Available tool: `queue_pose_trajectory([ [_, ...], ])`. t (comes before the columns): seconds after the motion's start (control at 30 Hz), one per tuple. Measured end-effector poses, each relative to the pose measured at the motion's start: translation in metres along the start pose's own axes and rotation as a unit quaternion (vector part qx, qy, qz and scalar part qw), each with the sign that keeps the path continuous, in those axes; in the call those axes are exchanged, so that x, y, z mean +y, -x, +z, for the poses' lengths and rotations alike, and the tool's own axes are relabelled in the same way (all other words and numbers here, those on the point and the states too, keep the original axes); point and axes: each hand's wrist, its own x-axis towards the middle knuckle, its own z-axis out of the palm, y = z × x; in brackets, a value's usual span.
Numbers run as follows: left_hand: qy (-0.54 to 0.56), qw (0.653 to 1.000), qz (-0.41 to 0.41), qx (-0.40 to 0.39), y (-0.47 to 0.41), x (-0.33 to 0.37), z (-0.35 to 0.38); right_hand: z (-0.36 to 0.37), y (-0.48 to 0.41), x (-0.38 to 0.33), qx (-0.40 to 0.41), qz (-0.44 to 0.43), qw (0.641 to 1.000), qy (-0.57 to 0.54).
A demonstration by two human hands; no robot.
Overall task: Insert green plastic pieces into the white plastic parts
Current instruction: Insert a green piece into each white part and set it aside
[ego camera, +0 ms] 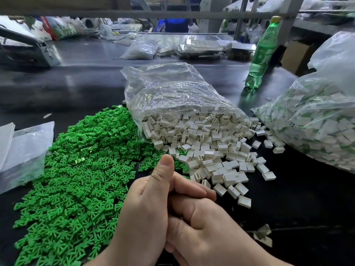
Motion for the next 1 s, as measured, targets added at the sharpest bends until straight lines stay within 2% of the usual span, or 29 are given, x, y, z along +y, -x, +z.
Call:
queue_pose_trajectory([
  [0.13,-0.013,1.000,-0.014,-0.016,-0.001,0.003,-0.003,0.000,-0.001,0.000,-0.011,-0.001,0.999,-0.035],
  [0.23,-0.020,0.999,-0.017,-0.039,-0.005,0.004,-0.006,-0.004,-0.005,-0.004,-0.030,0.025,0.994,-0.101],
  [0.27,-0.025,0.999,-0.001,-0.038,-0.005,0.004,-0.009,-0.007,-0.006,-0.006,-0.021,0.039,0.991,-0.125],
  [0.33,-0.102,0.992,0.066,-0.040,-0.006,0.007,-0.017,-0.017,-0.006,-0.007,0.006,0.060,0.985,-0.163],
  [0.43,-0.232,0.959,0.155,-0.059,-0.005,0.012,-0.026,-0.031,-0.008,-0.007,0.024,0.066,0.973,-0.221],
  [0.53,-0.360,0.904,0.228,-0.023,-0.006,0.012,-0.027,-0.035,-0.009,-0.003,0.014,0.086,0.965,-0.246],
  [0.67,-0.428,0.867,0.256,0.001,-0.005,0.011,-0.027,-0.039,-0.014,0.005,-0.009,0.097,0.956,-0.278],
  [0.77,-0.441,0.852,0.283,0.010,-0.002,0.011,-0.025,-0.042,-0.014,0.009,-0.037,0.082,0.948,-0.307],
  [0.87,-0.427,0.851,0.305,0.010,-0.003,0.013,-0.024,-0.047,-0.013,0.011,-0.070,0.040,0.930,-0.359],
  [1.0,-0.472,0.846,0.244,0.048,-0.007,0.012,-0.035,-0.059,-0.016,0.004,-0.119,-0.032,0.880,-0.459],
])
